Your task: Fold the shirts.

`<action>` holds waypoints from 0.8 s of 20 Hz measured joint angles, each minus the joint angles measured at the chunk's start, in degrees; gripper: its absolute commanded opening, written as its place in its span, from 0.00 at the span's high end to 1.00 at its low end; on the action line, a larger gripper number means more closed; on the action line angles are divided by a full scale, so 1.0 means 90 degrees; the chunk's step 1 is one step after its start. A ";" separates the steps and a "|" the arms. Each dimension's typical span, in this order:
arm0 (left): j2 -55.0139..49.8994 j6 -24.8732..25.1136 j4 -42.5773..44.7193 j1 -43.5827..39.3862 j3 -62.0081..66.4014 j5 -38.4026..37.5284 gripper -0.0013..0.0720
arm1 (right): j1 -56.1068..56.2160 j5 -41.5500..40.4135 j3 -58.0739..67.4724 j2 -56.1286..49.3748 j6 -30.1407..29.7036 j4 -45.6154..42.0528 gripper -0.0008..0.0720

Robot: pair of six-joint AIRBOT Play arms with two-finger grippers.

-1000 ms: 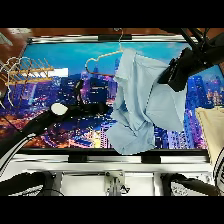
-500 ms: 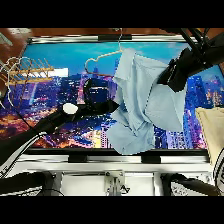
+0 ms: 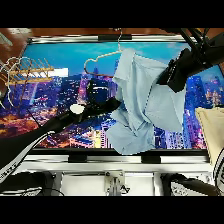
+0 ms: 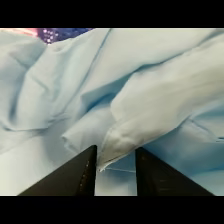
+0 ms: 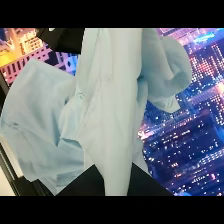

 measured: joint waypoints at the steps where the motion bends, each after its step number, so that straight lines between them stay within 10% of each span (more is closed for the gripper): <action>1: -0.0019 0.0000 -0.0058 -0.0034 0.0083 0.0017 0.90 | 0.0000 0.0002 0.0000 0.0000 0.0000 0.0000 0.90; 16: 0.0714 0.0619 0.0767 0.2477 0.0386 -0.1749 0.91 | 0.0000 -0.0078 0.0007 0.0090 0.0061 0.0015 0.91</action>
